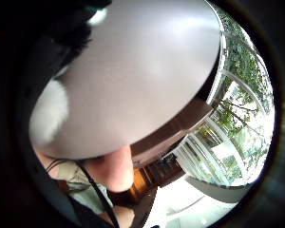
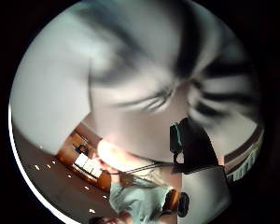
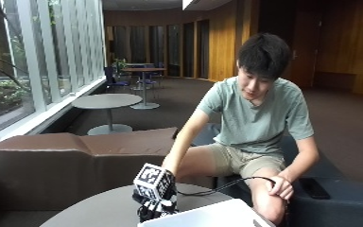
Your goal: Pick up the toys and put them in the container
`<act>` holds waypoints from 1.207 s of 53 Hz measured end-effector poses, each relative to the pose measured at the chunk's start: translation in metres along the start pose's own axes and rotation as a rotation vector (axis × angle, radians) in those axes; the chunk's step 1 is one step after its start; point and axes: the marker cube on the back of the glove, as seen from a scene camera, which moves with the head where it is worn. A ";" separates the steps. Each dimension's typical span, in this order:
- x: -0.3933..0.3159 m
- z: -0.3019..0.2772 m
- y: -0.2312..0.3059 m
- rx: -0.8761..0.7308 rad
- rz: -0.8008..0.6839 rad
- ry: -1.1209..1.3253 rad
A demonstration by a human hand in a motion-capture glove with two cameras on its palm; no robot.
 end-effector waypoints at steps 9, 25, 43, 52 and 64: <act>0.000 -0.017 -0.020 0.188 0.160 -0.098; 0.027 -0.083 0.021 0.186 0.166 -0.090; 0.006 -0.287 0.113 0.427 0.141 -0.067; -0.050 -0.378 0.135 0.553 0.115 0.025; -0.120 -0.413 0.145 0.591 0.044 0.070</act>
